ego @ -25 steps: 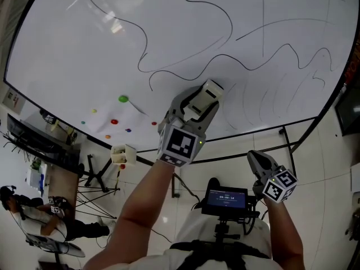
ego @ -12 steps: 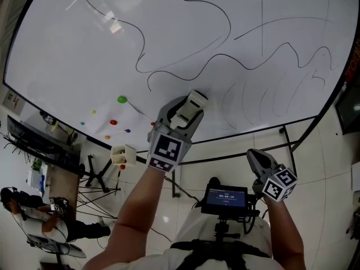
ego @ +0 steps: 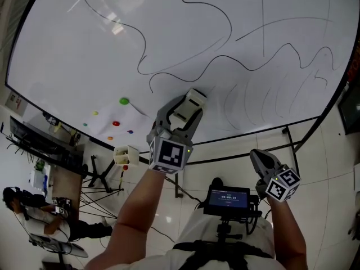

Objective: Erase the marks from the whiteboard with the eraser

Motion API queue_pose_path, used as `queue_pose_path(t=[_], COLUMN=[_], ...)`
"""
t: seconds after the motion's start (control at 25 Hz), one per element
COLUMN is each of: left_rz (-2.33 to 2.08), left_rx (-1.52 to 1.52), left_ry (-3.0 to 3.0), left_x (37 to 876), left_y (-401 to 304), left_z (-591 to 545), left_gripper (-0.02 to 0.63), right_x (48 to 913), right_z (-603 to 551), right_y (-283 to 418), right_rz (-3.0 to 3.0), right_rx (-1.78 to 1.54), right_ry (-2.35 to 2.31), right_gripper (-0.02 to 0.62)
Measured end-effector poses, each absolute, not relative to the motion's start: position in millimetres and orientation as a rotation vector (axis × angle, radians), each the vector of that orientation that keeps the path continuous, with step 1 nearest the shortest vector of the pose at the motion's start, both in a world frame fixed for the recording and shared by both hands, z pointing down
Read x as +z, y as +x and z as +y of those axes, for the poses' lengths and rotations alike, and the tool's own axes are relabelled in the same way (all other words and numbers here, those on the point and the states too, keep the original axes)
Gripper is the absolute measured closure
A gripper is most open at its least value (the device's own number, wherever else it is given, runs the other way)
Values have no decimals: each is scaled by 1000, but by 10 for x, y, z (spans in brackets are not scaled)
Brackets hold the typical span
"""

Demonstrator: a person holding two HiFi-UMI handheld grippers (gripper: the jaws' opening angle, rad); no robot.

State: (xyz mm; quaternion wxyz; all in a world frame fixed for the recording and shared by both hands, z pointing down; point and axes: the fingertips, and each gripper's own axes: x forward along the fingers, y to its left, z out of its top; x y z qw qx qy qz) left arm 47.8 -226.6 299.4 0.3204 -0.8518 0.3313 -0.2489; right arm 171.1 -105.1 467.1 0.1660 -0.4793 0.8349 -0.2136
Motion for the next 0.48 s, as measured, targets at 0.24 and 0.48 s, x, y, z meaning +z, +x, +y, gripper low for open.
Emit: queue_pose_path(t=[0.24,0.48], left_rz=[748,700], left_rx=[-820,-903], left_ry=[-1914,-1759], left_x=[3170,3472], left_y=[475,331], left_z=[-2225,-2257], left_gripper=[365,367], right_x=[4727,4766], right_z=[-1052,-1025], right_y=[1688,1645], right_rz=[2375,2373], right_rx=[-630,-644], right_ry=[-1357,-1351], right_gripper=[577,577])
